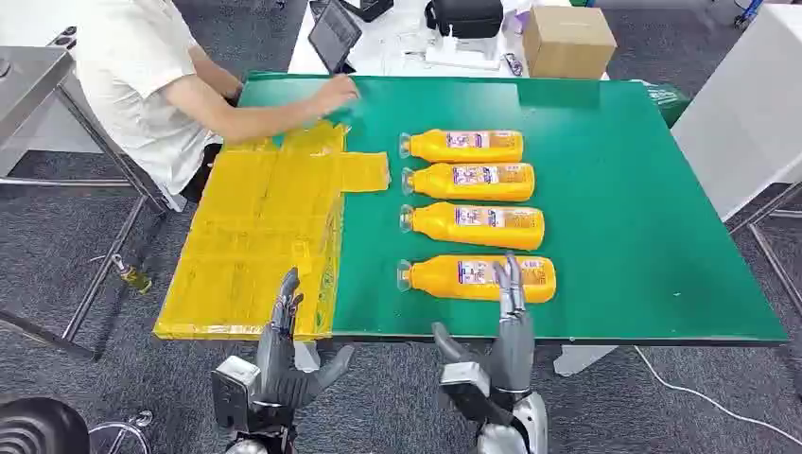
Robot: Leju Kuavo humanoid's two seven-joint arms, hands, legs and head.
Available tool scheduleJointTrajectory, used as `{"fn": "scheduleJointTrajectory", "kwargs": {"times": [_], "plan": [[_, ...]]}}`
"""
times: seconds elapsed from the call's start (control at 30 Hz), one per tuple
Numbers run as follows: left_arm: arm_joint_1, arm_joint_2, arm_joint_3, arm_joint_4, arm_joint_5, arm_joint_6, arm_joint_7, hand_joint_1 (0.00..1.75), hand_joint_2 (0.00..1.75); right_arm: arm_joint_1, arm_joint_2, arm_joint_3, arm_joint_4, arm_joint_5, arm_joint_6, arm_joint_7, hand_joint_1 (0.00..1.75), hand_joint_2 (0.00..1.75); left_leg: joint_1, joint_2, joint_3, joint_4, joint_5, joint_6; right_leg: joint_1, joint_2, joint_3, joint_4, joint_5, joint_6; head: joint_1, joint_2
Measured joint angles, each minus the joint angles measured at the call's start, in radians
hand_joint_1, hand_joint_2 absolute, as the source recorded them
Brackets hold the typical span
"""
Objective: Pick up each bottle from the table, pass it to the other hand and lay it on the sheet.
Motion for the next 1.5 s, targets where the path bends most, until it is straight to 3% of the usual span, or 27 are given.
{"fn": "scheduleJointTrajectory", "kwargs": {"times": [0.3, 0.43, 0.57, 0.67, 1.0, 1.27, 1.5], "plan": [[-0.001, -0.006, 0.000, 0.006, 0.001, 0.000, 0.000, 0.00, 1.75, -0.005, 0.000, -0.028, 0.023, 0.026, 0.000, 0.000, 0.00, 1.75, 0.000, 0.000, 0.000, 0.000, 0.000, 0.000, 0.000, 0.000, 0.000, 0.000, 0.000, 0.000, 0.000, 0.000], [-0.004, -0.006, 0.000, 0.009, 0.000, -0.015, -0.006, 0.00, 1.75, -0.022, -0.003, -0.068, 0.039, 0.127, 0.000, 0.012, 0.00, 1.75, 0.000, 0.000, 0.000, 0.000, 0.000, 0.000, 0.000, 0.000, 0.000, 0.000, 0.000, 0.000, 0.000, 0.000], [-0.010, -0.007, 0.002, 0.009, 0.016, -0.055, -0.005, 0.00, 1.75, -0.082, -0.051, -0.117, 0.100, 0.270, 0.000, 0.162, 0.00, 1.75, 0.000, 0.000, 0.000, 0.000, 0.000, 0.000, 0.000, 0.000, 0.001, 0.000, 0.000, 0.000, 0.001, 0.000], [-0.015, -0.010, 0.004, 0.012, 0.016, -0.069, -0.005, 0.00, 1.75, -0.132, -0.102, -0.118, 0.183, 0.258, 0.000, 0.232, 0.00, 1.75, -0.001, 0.000, 0.000, 0.000, 0.000, 0.000, -0.001, 0.000, 0.001, 0.000, 0.001, 0.001, 0.000, 0.000], [-0.033, -0.030, 0.021, 0.021, 0.027, -0.108, -0.010, 0.00, 1.75, -0.253, -0.205, -0.114, 0.386, 0.222, 0.083, 0.312, 0.00, 1.75, -0.001, 0.000, 0.000, 0.000, 0.000, 0.000, -0.001, 0.000, 0.001, 0.000, 0.001, 0.001, 0.000, 0.000], [-0.043, -0.046, 0.033, 0.023, 0.033, -0.117, -0.005, 0.00, 1.75, -0.306, -0.252, -0.074, 0.431, 0.281, 0.204, 0.402, 0.00, 1.75, -0.001, 0.000, 0.000, 0.000, 0.000, 0.000, -0.001, 0.000, 0.001, 0.000, 0.001, 0.001, 0.000, 0.000], [-0.046, -0.055, 0.039, 0.025, 0.035, -0.118, -0.004, 0.00, 1.75, -0.330, -0.280, -0.035, 0.441, 0.298, 0.225, 0.425, 0.00, 1.75, -0.001, 0.000, 0.000, 0.000, 0.000, 0.000, -0.001, 0.000, 0.001, 0.000, 0.001, 0.001, 0.000, 0.000]]}}
